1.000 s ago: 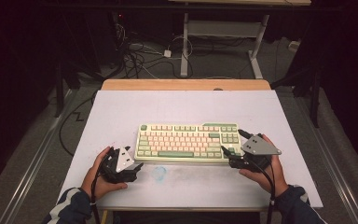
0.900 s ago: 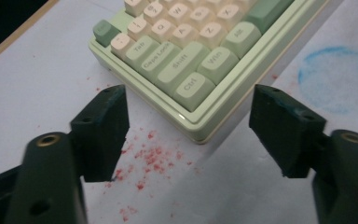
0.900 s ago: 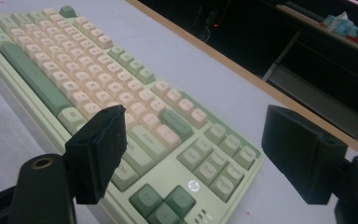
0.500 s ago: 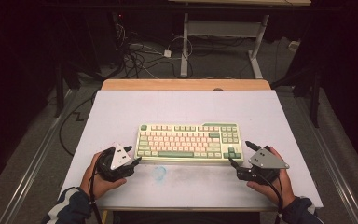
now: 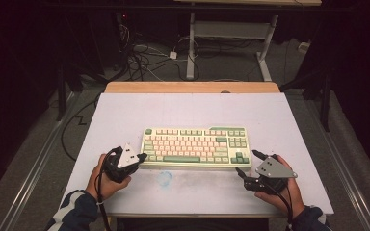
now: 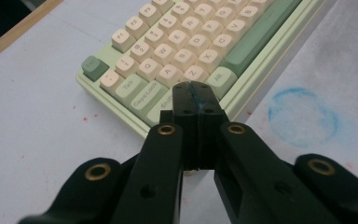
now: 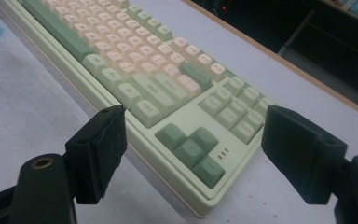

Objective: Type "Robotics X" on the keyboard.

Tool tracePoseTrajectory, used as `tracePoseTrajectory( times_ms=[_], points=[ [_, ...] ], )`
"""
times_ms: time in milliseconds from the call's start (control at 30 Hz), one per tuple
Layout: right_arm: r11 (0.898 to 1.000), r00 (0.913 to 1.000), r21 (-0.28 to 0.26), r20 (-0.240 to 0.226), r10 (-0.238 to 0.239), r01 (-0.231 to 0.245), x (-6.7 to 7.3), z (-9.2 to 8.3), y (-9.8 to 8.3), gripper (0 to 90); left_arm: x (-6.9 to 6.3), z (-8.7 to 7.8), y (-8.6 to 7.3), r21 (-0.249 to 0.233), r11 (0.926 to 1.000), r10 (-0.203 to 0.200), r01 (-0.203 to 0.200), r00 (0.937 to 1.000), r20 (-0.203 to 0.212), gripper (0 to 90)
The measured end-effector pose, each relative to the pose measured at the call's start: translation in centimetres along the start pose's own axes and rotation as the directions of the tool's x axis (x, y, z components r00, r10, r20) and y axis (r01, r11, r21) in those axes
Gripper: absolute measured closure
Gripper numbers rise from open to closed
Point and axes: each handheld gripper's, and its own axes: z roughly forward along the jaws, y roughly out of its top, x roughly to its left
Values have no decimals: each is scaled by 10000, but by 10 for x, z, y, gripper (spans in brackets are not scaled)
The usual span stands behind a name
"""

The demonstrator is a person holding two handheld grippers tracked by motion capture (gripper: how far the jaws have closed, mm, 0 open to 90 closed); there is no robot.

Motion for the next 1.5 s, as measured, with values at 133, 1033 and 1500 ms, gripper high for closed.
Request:
tracePoseTrajectory(
  times_ms=[133, 1033, 1500],
  points=[
    [10000, 10000, 15, -83, -36, 36, 1, 1, 0, 229, -4, 8, 6, 103, 9999, -8, 7, 10000, 99, 874],
    [9989, 9994, 431, -287, -183, 195, 2, 8, -3, 229, -36, 75, 19, 1357, 9889, 433, -597, 9917, 1209, 874],
    [9976, 9987, 608, -410, -317, 341, 5, 11, -4, 229, -32, 86, 9, 1972, 9779, 533, -689, 9951, 832, 873]
  ],
)
